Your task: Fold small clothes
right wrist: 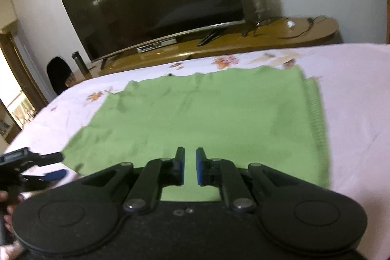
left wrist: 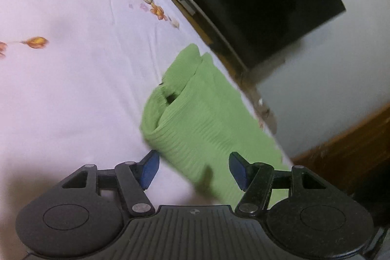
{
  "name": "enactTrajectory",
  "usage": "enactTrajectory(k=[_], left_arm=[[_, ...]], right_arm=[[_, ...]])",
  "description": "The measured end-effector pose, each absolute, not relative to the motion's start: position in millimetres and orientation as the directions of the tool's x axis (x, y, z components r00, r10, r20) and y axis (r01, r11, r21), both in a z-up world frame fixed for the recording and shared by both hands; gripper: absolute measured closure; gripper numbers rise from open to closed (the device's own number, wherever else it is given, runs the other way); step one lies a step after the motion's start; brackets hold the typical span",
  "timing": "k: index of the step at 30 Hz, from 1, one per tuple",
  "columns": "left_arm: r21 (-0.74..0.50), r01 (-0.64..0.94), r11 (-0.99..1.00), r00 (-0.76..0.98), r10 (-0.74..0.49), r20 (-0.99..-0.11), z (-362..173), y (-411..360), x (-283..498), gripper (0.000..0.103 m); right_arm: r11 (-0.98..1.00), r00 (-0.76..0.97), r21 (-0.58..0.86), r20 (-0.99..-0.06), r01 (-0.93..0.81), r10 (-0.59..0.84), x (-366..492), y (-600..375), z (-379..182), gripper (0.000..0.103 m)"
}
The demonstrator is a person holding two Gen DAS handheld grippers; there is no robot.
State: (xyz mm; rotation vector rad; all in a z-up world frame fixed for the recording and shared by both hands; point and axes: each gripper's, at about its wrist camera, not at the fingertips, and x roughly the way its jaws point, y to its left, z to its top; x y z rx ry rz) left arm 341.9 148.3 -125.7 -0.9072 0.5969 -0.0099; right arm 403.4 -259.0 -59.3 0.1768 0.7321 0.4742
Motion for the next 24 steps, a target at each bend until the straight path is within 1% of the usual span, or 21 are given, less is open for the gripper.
enactTrajectory(k=[5, 6, 8, 9, 10, 11, 12, 14, 15, 17, 18, 19, 22, 24], left_arm=[[-0.74, -0.225, 0.634, 0.878, -0.197, -0.435, -131, 130, 357, 0.041], [-0.75, -0.233, 0.619, 0.886, -0.183, -0.427, -132, 132, 359, 0.042], [-0.77, -0.265, 0.58, 0.893, -0.154, -0.424, -135, 136, 358, 0.053], [-0.777, -0.287, 0.56, 0.891, -0.142, -0.431, -138, 138, 357, 0.066], [-0.78, -0.308, 0.545, 0.886, -0.134, -0.444, -141, 140, 358, 0.082], [-0.78, -0.329, 0.532, 0.879, -0.13, -0.459, -145, 143, 357, 0.089], [-0.788, -0.334, 0.517, 0.877, -0.135, -0.461, -149, 147, 356, 0.092], [-0.801, -0.313, 0.511, 0.883, -0.154, -0.443, -148, 148, 351, 0.091], [-0.814, -0.28, 0.509, 0.895, -0.169, -0.413, -144, 147, 344, 0.091], [-0.856, -0.163, 0.49, 0.932, -0.207, -0.296, -138, 144, 326, 0.091], [-0.854, -0.137, 0.502, 0.938, -0.21, -0.274, -136, 144, 317, 0.091], [-0.851, -0.134, 0.508, 0.939, -0.209, -0.273, -134, 143, 312, 0.091], [-0.837, -0.211, 0.505, 0.914, -0.201, -0.352, -144, 143, 305, 0.091], [-0.835, -0.246, 0.492, 0.908, -0.185, -0.376, -152, 144, 303, 0.091]], right_arm=[[0.863, 0.635, 0.368, -0.585, -0.347, 0.505, 423, -233, -66, 0.093], [0.862, 0.638, 0.374, -0.581, -0.344, 0.506, 427, -230, -67, 0.093], [0.857, 0.636, 0.399, -0.578, -0.327, 0.512, 440, -224, -71, 0.093], [0.856, 0.637, 0.406, -0.577, -0.32, 0.511, 445, -221, -73, 0.093], [0.855, 0.637, 0.405, -0.576, -0.322, 0.513, 449, -217, -75, 0.093], [0.851, 0.634, 0.41, -0.571, -0.329, 0.521, 452, -213, -76, 0.093], [0.845, 0.63, 0.415, -0.567, -0.337, 0.53, 455, -208, -78, 0.093], [0.846, 0.63, 0.414, -0.568, -0.337, 0.529, 460, -203, -82, 0.093], [0.846, 0.626, 0.417, -0.573, -0.333, 0.529, 462, -202, -84, 0.093], [0.847, 0.616, 0.418, -0.584, -0.33, 0.528, 464, -201, -89, 0.093], [0.845, 0.61, 0.418, -0.588, -0.332, 0.531, 464, -202, -91, 0.093], [0.845, 0.606, 0.418, -0.591, -0.334, 0.533, 464, -202, -93, 0.093], [0.843, 0.598, 0.421, -0.596, -0.335, 0.536, 463, -206, -95, 0.092], [0.84, 0.598, 0.425, -0.593, -0.336, 0.539, 463, -208, -94, 0.09]])
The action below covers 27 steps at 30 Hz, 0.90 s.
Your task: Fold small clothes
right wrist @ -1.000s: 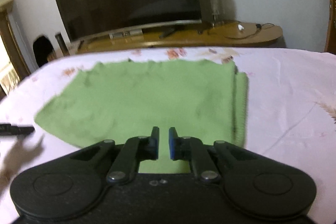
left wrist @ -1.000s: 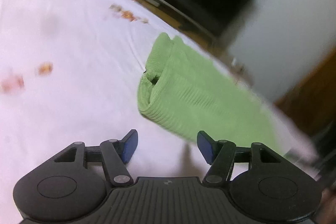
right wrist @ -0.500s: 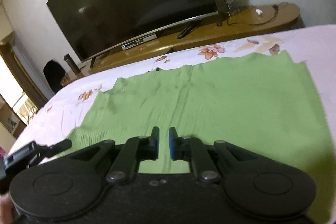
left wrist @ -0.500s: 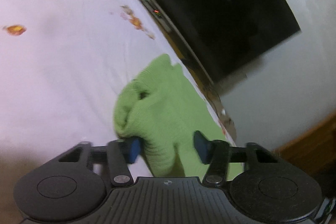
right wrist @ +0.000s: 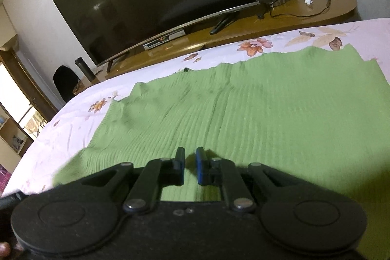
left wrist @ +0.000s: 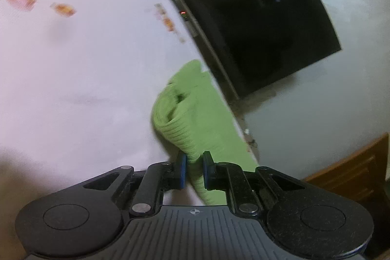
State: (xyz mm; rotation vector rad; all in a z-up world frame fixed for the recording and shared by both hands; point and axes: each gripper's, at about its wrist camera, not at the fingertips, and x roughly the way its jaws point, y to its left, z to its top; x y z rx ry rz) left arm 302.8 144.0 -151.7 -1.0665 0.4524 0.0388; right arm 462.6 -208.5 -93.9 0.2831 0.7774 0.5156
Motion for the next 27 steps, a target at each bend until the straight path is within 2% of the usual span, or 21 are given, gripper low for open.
enactTrajectory(k=[10, 15, 18, 20, 21, 27], left_arm=[[-0.861, -0.28, 0.424, 0.919, -0.139, -0.368, -156, 148, 329, 0.091], [-0.858, -0.315, 0.406, 0.911, -0.122, -0.393, -155, 149, 327, 0.09], [-0.808, -0.35, 0.473, 0.887, -0.11, -0.449, -150, 146, 338, 0.09], [-0.802, -0.329, 0.498, 0.892, -0.115, -0.437, -145, 146, 339, 0.098], [-0.801, -0.327, 0.502, 0.89, -0.12, -0.439, -145, 144, 337, 0.098], [-0.844, -0.215, 0.491, 0.945, -0.112, -0.306, -138, 133, 302, 0.098]], right_arm=[[0.843, 0.612, 0.418, -0.584, -0.338, 0.534, 461, -211, -91, 0.093], [0.845, 0.622, 0.403, -0.575, -0.351, 0.532, 466, -210, -88, 0.093], [0.846, 0.62, 0.4, -0.576, -0.354, 0.532, 468, -209, -90, 0.093], [0.844, 0.62, 0.408, -0.575, -0.349, 0.534, 468, -209, -91, 0.093], [0.842, 0.62, 0.413, -0.572, -0.348, 0.537, 468, -209, -92, 0.093], [0.838, 0.607, 0.418, -0.579, -0.352, 0.544, 467, -207, -96, 0.093]])
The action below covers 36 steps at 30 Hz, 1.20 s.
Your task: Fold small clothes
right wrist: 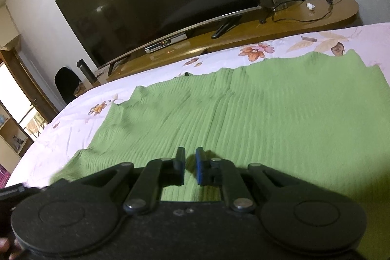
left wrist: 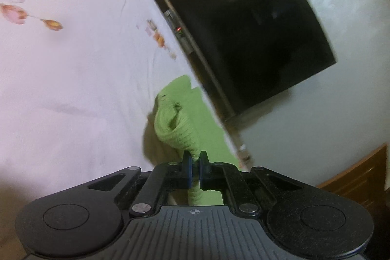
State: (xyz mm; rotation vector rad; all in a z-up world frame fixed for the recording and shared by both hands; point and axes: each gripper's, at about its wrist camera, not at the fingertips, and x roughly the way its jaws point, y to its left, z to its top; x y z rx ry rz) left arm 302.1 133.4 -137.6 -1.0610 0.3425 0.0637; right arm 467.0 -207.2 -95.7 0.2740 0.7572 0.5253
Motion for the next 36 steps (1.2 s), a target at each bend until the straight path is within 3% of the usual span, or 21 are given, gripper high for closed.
enactTrajectory(k=[3, 5, 7, 9, 12, 15, 17, 19, 20, 26, 32, 34, 36], left_arm=[[-0.842, -0.237, 0.485, 0.943, -0.092, -0.318, -143, 137, 293, 0.098], [-0.842, -0.28, 0.462, 0.928, -0.096, -0.361, -149, 141, 294, 0.071], [-0.857, -0.24, 0.457, 0.939, -0.114, -0.324, -149, 140, 299, 0.051], [-0.845, -0.247, 0.474, 0.934, -0.116, -0.337, -144, 135, 310, 0.041], [-0.826, -0.299, 0.477, 0.922, -0.08, -0.379, -139, 133, 320, 0.041], [-0.85, -0.266, 0.455, 0.945, -0.05, -0.323, -147, 134, 323, 0.043], [-0.853, -0.279, 0.442, 0.945, -0.033, -0.327, -151, 134, 327, 0.055], [-0.859, -0.3, 0.415, 0.939, -0.027, -0.342, -159, 136, 333, 0.091], [-0.863, -0.33, 0.384, 0.93, -0.025, -0.367, -165, 141, 334, 0.095], [-0.856, -0.198, 0.477, 0.965, -0.058, -0.256, -137, 142, 334, 0.098], [-0.735, -0.01, 0.678, 0.944, -0.235, -0.23, -84, 126, 371, 0.098], [-0.66, 0.081, 0.747, 0.924, -0.304, -0.231, -58, 107, 389, 0.098], [-0.604, 0.205, 0.771, 0.885, -0.409, -0.222, -32, 74, 412, 0.098]], right_arm=[[0.837, 0.604, 0.419, -0.581, -0.352, 0.545, 468, -208, -96, 0.093], [0.838, 0.604, 0.417, -0.582, -0.353, 0.544, 468, -208, -95, 0.092], [0.836, 0.603, 0.418, -0.581, -0.355, 0.546, 468, -209, -95, 0.091], [0.836, 0.603, 0.421, -0.581, -0.352, 0.547, 468, -209, -95, 0.091], [0.837, 0.605, 0.424, -0.581, -0.347, 0.545, 467, -210, -95, 0.091], [0.835, 0.604, 0.426, -0.58, -0.347, 0.547, 465, -211, -95, 0.091], [0.838, 0.603, 0.422, -0.583, -0.347, 0.544, 467, -212, -96, 0.091], [0.837, 0.601, 0.426, -0.585, -0.344, 0.545, 468, -213, -97, 0.091], [0.838, 0.601, 0.422, -0.585, -0.347, 0.544, 468, -213, -97, 0.091], [0.849, 0.594, 0.38, -0.606, -0.368, 0.529, 468, -206, -102, 0.095], [0.871, 0.636, 0.18, -0.619, -0.457, 0.461, 457, -188, -105, 0.099], [0.868, 0.632, 0.237, -0.606, -0.436, 0.483, 461, -195, -108, 0.1], [0.847, 0.611, 0.384, -0.587, -0.367, 0.531, 467, -215, -109, 0.103]])
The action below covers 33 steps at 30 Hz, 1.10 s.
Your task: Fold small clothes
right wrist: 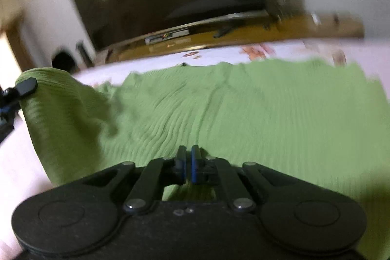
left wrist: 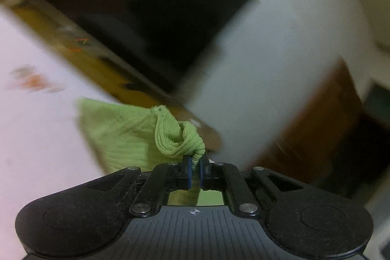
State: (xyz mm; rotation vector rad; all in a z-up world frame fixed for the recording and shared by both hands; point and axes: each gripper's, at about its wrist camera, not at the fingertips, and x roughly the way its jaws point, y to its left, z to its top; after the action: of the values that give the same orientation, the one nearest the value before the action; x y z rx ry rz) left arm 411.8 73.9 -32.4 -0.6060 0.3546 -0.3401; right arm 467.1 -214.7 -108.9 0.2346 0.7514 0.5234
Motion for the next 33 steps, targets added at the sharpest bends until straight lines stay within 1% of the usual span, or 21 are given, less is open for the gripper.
enactTrajectory(k=[2, 3, 5, 6, 8, 9, 10, 11, 12, 14, 16, 19, 22, 23, 24, 25, 26, 27, 28, 30, 33], left_arm=[[-0.546, 0.34, 0.766, 0.815, -0.529, -0.236, -16, 29, 431, 0.098], [-0.53, 0.402, 0.747, 0.756, -0.597, -0.269, -14, -3, 443, 0.098], [-0.531, 0.47, 0.705, 0.632, -0.689, -0.355, -26, -58, 461, 0.098], [-0.526, 0.491, 0.694, 0.577, -0.712, -0.401, -38, -82, 466, 0.097], [-0.519, 0.5, 0.693, 0.478, -0.721, -0.502, -66, -124, 471, 0.097], [-0.516, 0.517, 0.683, 0.459, -0.73, -0.507, -70, -135, 464, 0.097], [-0.516, 0.535, 0.669, 0.454, -0.743, -0.492, -70, -139, 456, 0.092], [-0.523, 0.554, 0.647, 0.448, -0.762, -0.468, -65, -139, 447, 0.089], [-0.532, 0.549, 0.645, 0.463, -0.764, -0.448, -60, -132, 441, 0.087], [-0.561, 0.498, 0.661, 0.524, -0.745, -0.414, -51, -104, 429, 0.087], [-0.563, 0.435, 0.702, 0.589, -0.695, -0.412, -49, -76, 429, 0.087], [-0.571, 0.308, 0.761, 0.639, -0.61, -0.468, -63, -42, 436, 0.086], [-0.525, 0.257, 0.811, 0.643, -0.55, -0.533, -78, -40, 444, 0.086], [-0.52, 0.244, 0.819, 0.641, -0.539, -0.547, -84, -39, 444, 0.086], [-0.52, 0.23, 0.823, 0.638, -0.531, -0.558, -89, -37, 444, 0.086], [-0.508, 0.213, 0.835, 0.639, -0.512, -0.574, -93, -35, 445, 0.086], [-0.496, 0.204, 0.844, 0.635, -0.5, -0.589, -98, -32, 445, 0.086], [-0.472, 0.199, 0.859, 0.633, -0.48, -0.607, -104, -30, 446, 0.086], [-0.441, 0.193, 0.876, 0.635, -0.454, -0.625, -109, -31, 449, 0.086], [-0.4, 0.189, 0.897, 0.631, -0.423, -0.65, -110, -33, 448, 0.086], [-0.375, 0.213, 0.902, 0.621, -0.421, -0.661, -112, -31, 451, 0.086]], right_arm=[[0.817, 0.65, 0.504, -0.528, -0.279, 0.547, 462, -245, -103, 0.092], [0.792, 0.681, 0.566, -0.488, -0.229, 0.546, 456, -269, -99, 0.09], [0.76, 0.724, 0.636, -0.462, -0.131, 0.511, 444, -314, -96, 0.09], [0.747, 0.741, 0.659, -0.459, -0.086, 0.491, 438, -335, -96, 0.089], [0.69, 0.777, 0.724, -0.438, 0.007, 0.451, 421, -385, -98, 0.079], [0.646, 0.794, 0.763, -0.417, 0.041, 0.442, 413, -407, -102, 0.065], [0.609, 0.805, 0.79, -0.408, 0.074, 0.431, 406, -425, -105, 0.056], [0.581, 0.812, 0.808, -0.404, 0.101, 0.42, 399, -442, -108, 0.052], [0.556, 0.824, 0.824, -0.387, 0.107, 0.415, 390, -457, -109, 0.051], [0.529, 0.828, 0.843, -0.365, 0.099, 0.426, 377, -475, -109, 0.051], [0.52, 0.814, 0.85, -0.357, 0.08, 0.459, 368, -478, -108, 0.051], [0.493, 0.757, 0.868, -0.357, 0.053, 0.547, 362, -465, -109, 0.051], [0.495, 0.706, 0.868, -0.376, 0.042, 0.6, 364, -441, -108, 0.052], [0.508, 0.692, 0.86, -0.398, 0.053, 0.603, 366, -433, -107, 0.052], [0.525, 0.679, 0.849, -0.423, 0.065, 0.6, 370, -426, -107, 0.054], [0.533, 0.675, 0.843, -0.432, 0.067, 0.598, 373, -420, -106, 0.063], [0.561, 0.677, 0.825, -0.454, 0.074, 0.579, 378, -415, -104, 0.068], [0.59, 0.673, 0.803, -0.482, 0.084, 0.561, 382, -411, -103, 0.081], [0.625, 0.661, 0.775, -0.519, 0.096, 0.542, 387, -406, -103, 0.089], [0.676, 0.661, 0.732, -0.548, 0.082, 0.513, 386, -397, -100, 0.091], [0.692, 0.686, 0.721, -0.516, 0.025, 0.513, 370, -396, -86, 0.092]])
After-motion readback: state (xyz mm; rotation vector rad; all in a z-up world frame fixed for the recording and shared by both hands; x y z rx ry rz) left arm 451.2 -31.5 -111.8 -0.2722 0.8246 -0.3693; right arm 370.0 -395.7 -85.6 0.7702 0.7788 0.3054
